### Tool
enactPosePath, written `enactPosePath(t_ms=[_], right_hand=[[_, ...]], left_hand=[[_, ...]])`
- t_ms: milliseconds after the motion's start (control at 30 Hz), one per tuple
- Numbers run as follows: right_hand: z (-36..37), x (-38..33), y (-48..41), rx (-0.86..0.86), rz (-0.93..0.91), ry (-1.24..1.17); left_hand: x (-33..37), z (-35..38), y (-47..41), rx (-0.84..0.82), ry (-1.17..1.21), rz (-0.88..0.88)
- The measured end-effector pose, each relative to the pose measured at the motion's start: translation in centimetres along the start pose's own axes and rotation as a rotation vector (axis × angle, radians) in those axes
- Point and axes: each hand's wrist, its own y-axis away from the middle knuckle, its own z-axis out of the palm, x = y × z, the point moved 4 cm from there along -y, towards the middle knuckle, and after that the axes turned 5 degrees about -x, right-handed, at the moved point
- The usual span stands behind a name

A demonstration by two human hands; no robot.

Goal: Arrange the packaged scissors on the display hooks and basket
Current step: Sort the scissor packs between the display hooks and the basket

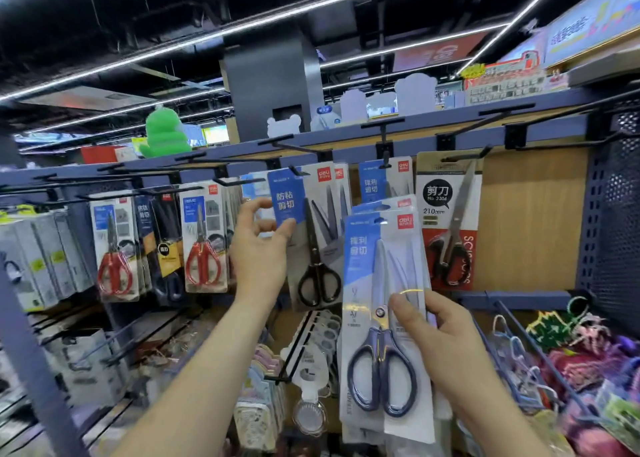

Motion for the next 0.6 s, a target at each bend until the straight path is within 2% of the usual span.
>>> enactPosePath(t_ms=[67, 267, 367, 433, 500, 600], right_hand=[[0.0, 0.3, 0.0, 0.004, 0.033, 0.004], [0.1, 0.1, -0.2, 0.028, 0.108, -0.077], [-0.1, 0.1, -0.2, 0.058, 0.126, -0.124], [-0.4, -0.1, -0.1, 0.068, 0.125, -0.152], [-0.5, -0.2, -0.1, 0.057, 0.124, -0.171], [-0.5, -0.4, -0.1, 0.049, 0.117, -0.170]], left_hand=[[-0.8, 0.7, -1.1, 0.038, -0.068, 0.019], [-2.1, 3.4, -4.7, 0.015, -0.335, -0.027], [-1.9, 4.1, -4.7, -0.041, -0.549, 0.004], [-1.4, 3.9, -3.5, -0.048, -0.598, 0.072], [-0.5, 3.5, -1.4, -0.052, -0.478, 0.121], [1.6, 4.9, 2.3, -0.301, -0.034, -0.015]])
